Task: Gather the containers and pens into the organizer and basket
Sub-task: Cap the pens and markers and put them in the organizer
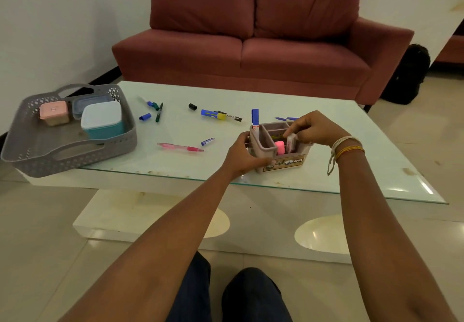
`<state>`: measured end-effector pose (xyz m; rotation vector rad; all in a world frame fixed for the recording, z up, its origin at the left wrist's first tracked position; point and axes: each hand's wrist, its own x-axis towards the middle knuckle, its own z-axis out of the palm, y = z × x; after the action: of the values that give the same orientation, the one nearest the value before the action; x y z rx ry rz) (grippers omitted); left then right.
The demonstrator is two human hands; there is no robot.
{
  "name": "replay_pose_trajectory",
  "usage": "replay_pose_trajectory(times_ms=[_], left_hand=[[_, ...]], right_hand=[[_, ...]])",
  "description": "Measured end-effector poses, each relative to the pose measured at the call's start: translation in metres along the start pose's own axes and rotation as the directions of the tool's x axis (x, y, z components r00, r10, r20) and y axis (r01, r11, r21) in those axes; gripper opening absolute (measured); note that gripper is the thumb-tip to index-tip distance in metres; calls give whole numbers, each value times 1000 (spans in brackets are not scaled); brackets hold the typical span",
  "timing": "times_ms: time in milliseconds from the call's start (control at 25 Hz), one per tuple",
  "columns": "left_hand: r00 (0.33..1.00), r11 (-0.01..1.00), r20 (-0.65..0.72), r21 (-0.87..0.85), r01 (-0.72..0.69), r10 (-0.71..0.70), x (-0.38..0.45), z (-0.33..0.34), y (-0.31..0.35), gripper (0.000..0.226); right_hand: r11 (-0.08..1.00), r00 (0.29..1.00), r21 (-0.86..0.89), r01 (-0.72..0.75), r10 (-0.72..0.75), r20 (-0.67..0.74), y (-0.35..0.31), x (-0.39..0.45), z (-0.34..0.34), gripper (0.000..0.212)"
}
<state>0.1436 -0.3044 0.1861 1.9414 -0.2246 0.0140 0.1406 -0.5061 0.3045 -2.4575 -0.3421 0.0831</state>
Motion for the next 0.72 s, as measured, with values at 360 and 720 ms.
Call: replay_pose_trajectory(times_ms=[360,720], left_hand=[[992,995,126,102,9,-22,-3,-35,-9,108],[911,949,-395,314,17,115,-26,-138,-52,56]], right_hand=[[966,958,177,188,-140,-249,-41,17,19,26],[907,960,358,221,-137,-244,-110,81,96,25]])
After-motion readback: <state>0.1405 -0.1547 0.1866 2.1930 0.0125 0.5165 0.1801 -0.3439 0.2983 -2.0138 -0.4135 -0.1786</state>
